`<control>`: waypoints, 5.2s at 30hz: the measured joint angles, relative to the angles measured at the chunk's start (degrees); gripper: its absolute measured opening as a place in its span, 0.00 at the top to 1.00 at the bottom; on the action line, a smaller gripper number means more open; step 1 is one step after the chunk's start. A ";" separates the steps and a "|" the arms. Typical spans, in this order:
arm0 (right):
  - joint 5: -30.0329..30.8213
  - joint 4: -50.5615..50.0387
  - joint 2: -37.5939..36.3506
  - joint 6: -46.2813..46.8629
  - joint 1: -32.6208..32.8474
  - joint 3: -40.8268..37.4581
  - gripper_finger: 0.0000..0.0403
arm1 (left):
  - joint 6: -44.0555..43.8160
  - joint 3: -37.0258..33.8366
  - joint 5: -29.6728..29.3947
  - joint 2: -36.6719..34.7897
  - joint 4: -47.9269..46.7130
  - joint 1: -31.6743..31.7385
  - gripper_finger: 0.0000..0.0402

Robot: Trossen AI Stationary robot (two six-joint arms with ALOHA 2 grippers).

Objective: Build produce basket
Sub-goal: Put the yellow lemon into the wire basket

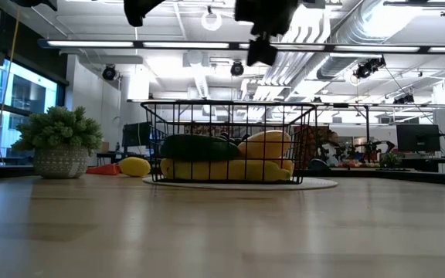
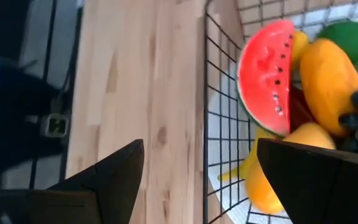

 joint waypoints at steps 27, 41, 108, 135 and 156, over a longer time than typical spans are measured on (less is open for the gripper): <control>31.47 74.98 -37.01 22.55 14.97 -58.16 0.27 | 0.02 0.00 0.22 0.00 -2.85 0.00 0.07; 31.05 81.41 -37.06 19.11 14.97 -58.01 0.27 | 5.72 0.00 0.22 0.02 -4.31 -0.02 0.07; 31.47 77.20 -37.01 14.18 14.82 -57.92 0.27 | 9.98 22.74 -8.63 5.53 -46.55 13.52 0.07; 31.42 71.14 -37.01 25.76 14.84 -57.92 0.27 | 38.85 47.66 6.71 54.74 -89.83 38.77 0.07; 32.02 71.14 -37.01 27.14 14.84 -57.92 0.27 | 53.98 32.85 -1.67 50.18 -74.83 37.64 0.07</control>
